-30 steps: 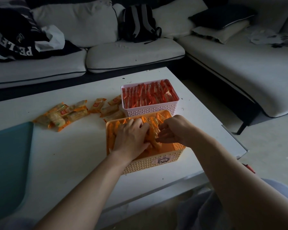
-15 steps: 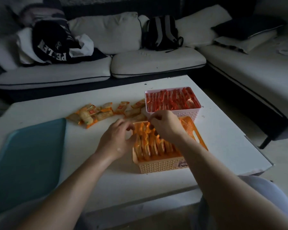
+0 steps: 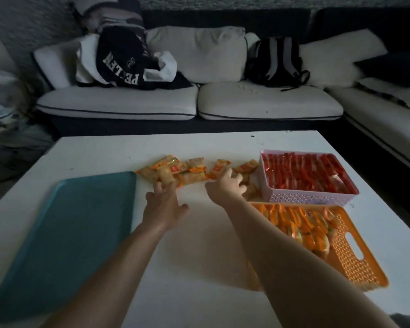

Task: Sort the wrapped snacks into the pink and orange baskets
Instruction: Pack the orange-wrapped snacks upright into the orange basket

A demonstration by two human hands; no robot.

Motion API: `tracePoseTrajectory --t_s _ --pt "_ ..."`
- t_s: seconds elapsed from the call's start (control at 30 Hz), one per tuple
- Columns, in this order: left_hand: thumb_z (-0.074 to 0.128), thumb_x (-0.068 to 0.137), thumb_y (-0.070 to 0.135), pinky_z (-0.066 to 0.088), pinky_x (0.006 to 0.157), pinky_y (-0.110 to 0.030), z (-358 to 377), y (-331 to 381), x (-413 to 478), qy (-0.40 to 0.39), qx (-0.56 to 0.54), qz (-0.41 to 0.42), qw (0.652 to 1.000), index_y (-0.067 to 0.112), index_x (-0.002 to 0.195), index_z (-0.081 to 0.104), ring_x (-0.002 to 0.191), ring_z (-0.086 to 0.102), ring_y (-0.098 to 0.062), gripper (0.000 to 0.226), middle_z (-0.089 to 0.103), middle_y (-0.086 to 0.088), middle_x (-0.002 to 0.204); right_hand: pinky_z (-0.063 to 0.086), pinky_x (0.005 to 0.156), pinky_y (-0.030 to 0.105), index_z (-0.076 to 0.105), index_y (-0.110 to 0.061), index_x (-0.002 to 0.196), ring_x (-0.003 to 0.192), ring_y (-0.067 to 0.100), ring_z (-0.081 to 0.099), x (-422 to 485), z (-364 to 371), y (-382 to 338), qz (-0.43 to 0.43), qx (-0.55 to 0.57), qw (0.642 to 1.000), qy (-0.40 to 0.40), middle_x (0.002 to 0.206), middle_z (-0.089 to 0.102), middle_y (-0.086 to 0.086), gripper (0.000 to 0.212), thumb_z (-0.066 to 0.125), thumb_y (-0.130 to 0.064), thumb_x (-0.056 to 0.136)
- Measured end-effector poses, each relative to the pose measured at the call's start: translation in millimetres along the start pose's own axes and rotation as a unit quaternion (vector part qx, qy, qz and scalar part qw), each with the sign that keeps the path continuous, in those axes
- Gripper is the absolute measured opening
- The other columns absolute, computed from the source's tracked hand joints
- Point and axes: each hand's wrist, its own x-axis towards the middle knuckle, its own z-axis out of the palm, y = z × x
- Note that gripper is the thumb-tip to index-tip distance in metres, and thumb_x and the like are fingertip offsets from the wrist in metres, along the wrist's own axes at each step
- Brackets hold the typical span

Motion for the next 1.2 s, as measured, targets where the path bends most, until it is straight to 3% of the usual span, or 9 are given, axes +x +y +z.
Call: tracePoseTrajectory --t_s 0.13,0.33,0.43,0.57,0.63,0.73,0.9,1.0,1.2 --pt "0.066 0.091 0.044 0.040 0.105 -0.049 5.7 -18.6 37.4 0.004 0.004 0.002 1.000 0.035 0.157 0.012 0.134 0.032 -0.043 0.086 0.016 -0.013 0.157 0.014 0.116 0.068 -0.007 -0.019 0.160 0.149 0.049 -0.006 38.4 18.5 -5.2 0.075 -0.069 0.995 -0.004 0.166 -0.017 0.013 0.086 0.046 -0.028 0.094" --pt "0.064 0.090 0.048 0.033 0.115 -0.048 17.1 -39.3 66.7 -0.047 0.041 0.024 0.998 0.044 0.159 0.008 0.154 0.005 -0.036 0.089 -0.014 0.001 0.170 0.028 0.112 0.066 0.016 -0.012 0.159 0.145 0.049 0.007 66.4 42.0 -8.5 0.053 -0.161 0.985 -0.025 0.163 0.002 0.012 0.074 0.046 -0.030 0.094" --pt "0.062 0.087 0.050 0.039 0.110 -0.044 22.7 -43.0 66.9 -0.041 0.052 0.033 0.997 0.042 0.141 0.042 0.149 0.020 -0.032 0.058 0.014 0.002 0.167 0.032 0.111 0.055 0.032 -0.013 0.155 0.141 0.048 0.022 62.3 46.8 -8.6 -0.004 -0.218 0.974 -0.061 0.161 0.012 0.015 0.066 0.049 -0.034 0.094" --pt "0.058 0.085 0.051 0.048 0.088 -0.039 10.4 -33.8 69.4 0.065 -0.033 0.012 0.997 0.031 0.092 0.064 0.111 0.047 -0.027 0.022 0.055 0.005 0.118 0.048 0.099 0.043 0.050 -0.021 0.143 0.132 0.038 0.048 74.0 21.9 -12.3 -0.052 -0.235 0.970 -0.023 0.152 0.040 0.011 0.056 0.052 -0.033 0.089" --pt "0.062 0.084 0.053 0.049 0.089 -0.040 8.3 -32.5 76.0 0.095 -0.049 0.004 0.994 0.031 0.099 0.063 0.115 0.047 -0.028 0.027 0.054 0.002 0.118 0.046 0.085 0.043 0.048 -0.021 0.143 0.133 0.040 0.043 86.4 3.8 -14.2 -0.053 -0.258 0.964 0.042 0.148 0.038 0.009 0.052 0.051 -0.030 0.091" --pt "0.067 0.080 0.058 0.037 0.109 -0.045 5.2 -34.3 94.7 0.063 0.002 0.013 0.998 0.032 0.143 0.044 0.140 0.030 -0.035 0.071 0.036 -0.006 0.151 0.044 0.094 0.055 0.029 -0.031 0.152 0.145 0.048 0.012 109.3 -11.0 -18.9 -0.041 -0.249 0.966 0.047 0.160 0.012 0.006 0.061 0.049 -0.041 0.095" --pt "0.065 0.076 0.076 0.005 0.123 -0.055 7.1 -38.3 122.6 -0.076 0.079 0.003 0.994 0.044 0.160 0.004 0.154 -0.008 -0.045 0.108 -0.011 -0.009 0.170 0.001 0.116 0.073 0.015 -0.047 0.157 0.149 0.053 -0.010 141.6 1.6 -18.2 -0.034 -0.289 0.952 -0.099 0.169 -0.012 0.008 0.115 0.022 -0.104 0.058" --pt "0.063 0.081 0.068 0.019 0.123 -0.055 16.9 -45.0 120.9 -0.098 0.101 0.021 0.990 0.039 0.159 0.015 0.154 0.000 -0.043 0.097 0.005 -0.009 0.169 0.003 0.120 0.064 0.011 -0.028 0.162 0.153 0.043 0.004 118.5 6.5 -19.0 -0.078 -0.312 0.942 -0.093 0.168 0.008 0.016 0.079 0.035 -0.067 0.097" --pt "0.065 0.082 0.050 0.042 0.105 -0.044 23.4 -40.9 63.3 -0.090 0.098 0.032 0.991 0.025 0.137 0.049 0.148 0.012 -0.032 0.062 0.029 -0.001 0.152 0.012 0.121 0.054 0.010 -0.023 0.162 0.152 0.040 0.007 69.1 16.6 -15.7 -0.104 -0.315 0.935 -0.124 0.165 0.015 0.015 0.083 0.050 -0.055 0.097"
